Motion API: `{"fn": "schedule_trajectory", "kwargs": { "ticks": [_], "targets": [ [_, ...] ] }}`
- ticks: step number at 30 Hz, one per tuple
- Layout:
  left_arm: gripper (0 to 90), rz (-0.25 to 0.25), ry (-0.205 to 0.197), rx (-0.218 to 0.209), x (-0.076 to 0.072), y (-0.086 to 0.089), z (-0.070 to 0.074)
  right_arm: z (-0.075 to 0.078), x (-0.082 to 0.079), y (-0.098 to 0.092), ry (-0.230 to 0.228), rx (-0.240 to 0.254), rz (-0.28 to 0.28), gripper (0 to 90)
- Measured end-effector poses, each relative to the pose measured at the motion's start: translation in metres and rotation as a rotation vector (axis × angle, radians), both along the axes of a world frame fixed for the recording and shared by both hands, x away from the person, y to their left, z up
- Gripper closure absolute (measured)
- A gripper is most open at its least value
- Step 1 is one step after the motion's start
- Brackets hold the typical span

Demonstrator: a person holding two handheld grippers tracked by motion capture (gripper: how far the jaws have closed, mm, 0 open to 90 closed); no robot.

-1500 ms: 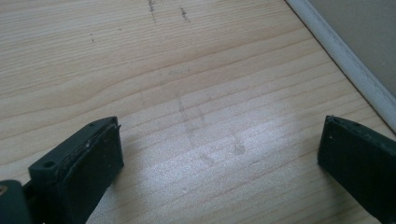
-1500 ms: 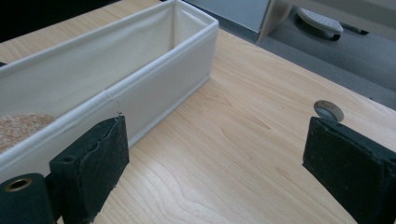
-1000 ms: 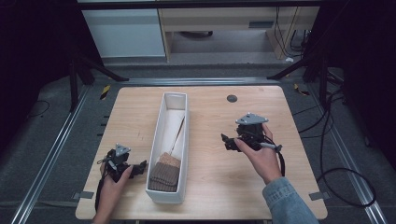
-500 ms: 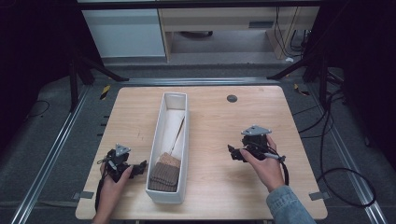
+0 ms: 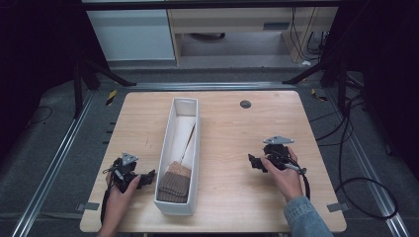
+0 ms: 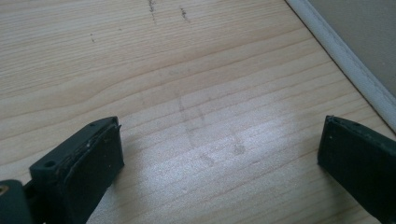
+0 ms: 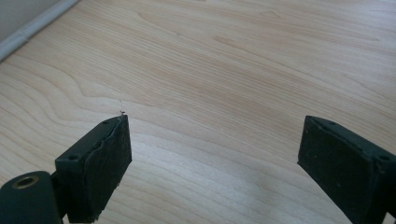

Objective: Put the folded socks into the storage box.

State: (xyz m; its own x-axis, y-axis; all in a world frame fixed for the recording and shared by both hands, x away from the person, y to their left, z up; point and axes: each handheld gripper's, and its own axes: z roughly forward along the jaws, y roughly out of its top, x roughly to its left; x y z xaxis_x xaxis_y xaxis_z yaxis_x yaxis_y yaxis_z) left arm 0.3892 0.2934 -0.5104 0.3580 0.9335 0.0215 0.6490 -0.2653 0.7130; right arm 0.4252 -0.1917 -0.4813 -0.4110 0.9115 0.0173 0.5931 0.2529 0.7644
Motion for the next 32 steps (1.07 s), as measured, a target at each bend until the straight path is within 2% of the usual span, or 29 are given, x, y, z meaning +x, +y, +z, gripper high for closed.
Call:
{"fn": "schedule_trajectory", "kwargs": {
  "ticks": [11,24,25,32],
  "targets": [
    [0.0,0.0,0.0,0.0,0.0,0.0,0.0,-0.011,0.002,-0.011,0.022,0.004,-0.047,9.5],
    [0.0,0.002,-0.001,0.0,0.0,0.0,0.0,-0.029,0.004,-0.012,0.044,-0.017,-0.058,9.2],
    [0.0,0.002,-0.001,0.001,0.0,0.0,0.0,-0.032,0.003,-0.012,0.026,-0.035,-0.057,8.2],
    [0.0,0.002,-0.001,0.0,0.0,0.0,0.0,-0.033,0.003,-0.008,0.043,-0.04,-0.082,2.3]
  ]
}}
